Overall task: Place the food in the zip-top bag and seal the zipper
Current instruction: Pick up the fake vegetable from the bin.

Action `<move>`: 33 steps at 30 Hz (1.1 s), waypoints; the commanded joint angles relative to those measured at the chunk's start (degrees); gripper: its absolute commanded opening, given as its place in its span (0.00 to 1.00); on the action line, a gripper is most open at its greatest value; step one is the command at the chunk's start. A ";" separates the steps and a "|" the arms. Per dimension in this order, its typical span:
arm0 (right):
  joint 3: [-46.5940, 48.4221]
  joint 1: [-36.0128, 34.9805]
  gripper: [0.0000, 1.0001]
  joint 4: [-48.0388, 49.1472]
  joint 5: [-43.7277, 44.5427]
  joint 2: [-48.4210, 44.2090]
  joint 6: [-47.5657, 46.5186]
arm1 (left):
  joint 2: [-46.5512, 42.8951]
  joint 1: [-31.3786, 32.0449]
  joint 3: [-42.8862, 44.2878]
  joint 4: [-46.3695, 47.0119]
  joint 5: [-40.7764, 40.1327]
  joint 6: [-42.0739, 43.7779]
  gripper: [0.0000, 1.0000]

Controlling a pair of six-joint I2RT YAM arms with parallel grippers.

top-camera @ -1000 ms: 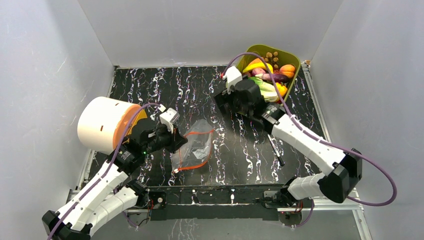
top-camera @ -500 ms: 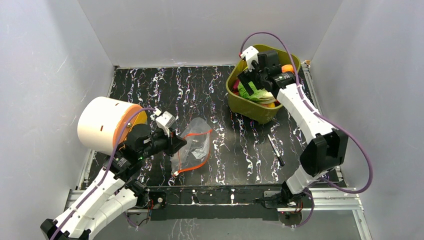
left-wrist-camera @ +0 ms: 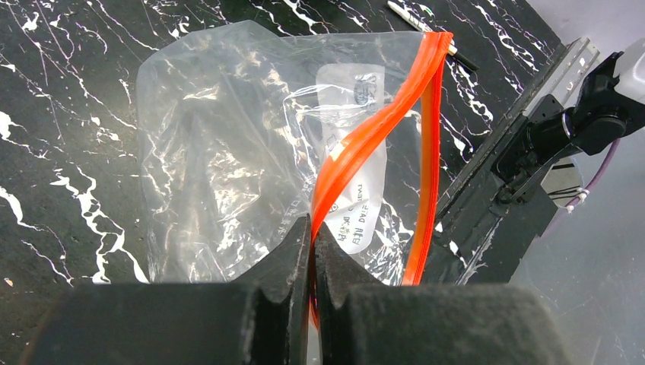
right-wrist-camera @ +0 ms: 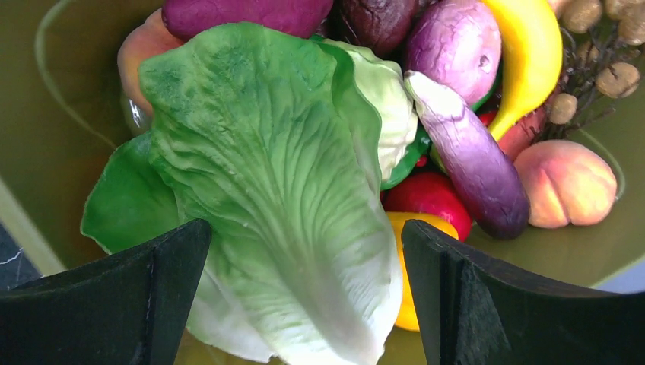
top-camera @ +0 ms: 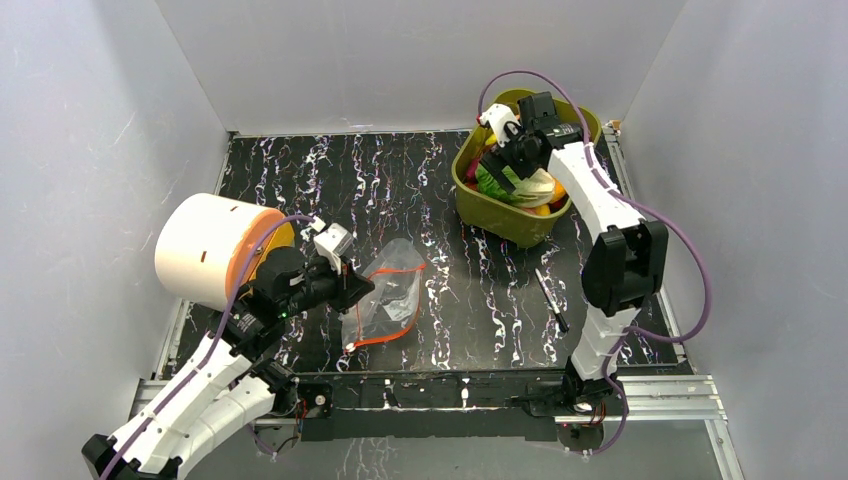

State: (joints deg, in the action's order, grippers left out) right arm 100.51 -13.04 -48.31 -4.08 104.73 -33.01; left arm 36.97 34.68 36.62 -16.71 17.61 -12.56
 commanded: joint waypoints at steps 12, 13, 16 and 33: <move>1.94 4.51 0.93 -4.12 -13.15 5.11 -4.60 | 1.19 -0.04 0.63 -0.34 -0.30 1.40 0.00; 1.56 4.62 0.91 -4.17 -12.92 5.02 -4.48 | 1.37 -0.05 0.66 -0.34 -0.34 1.40 0.00; 1.44 4.60 0.78 -3.73 -11.99 4.16 -4.07 | 1.68 -0.05 0.75 -0.58 -0.38 1.22 0.00; -14.81 4.15 0.16 14.40 -12.25 -16.00 -0.10 | 1.37 -0.05 0.72 -0.24 -0.68 -0.37 0.00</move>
State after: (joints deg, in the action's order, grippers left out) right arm 86.91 -8.88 -41.87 -16.40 92.82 -38.65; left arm 38.00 34.68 36.62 -17.12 17.02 -12.64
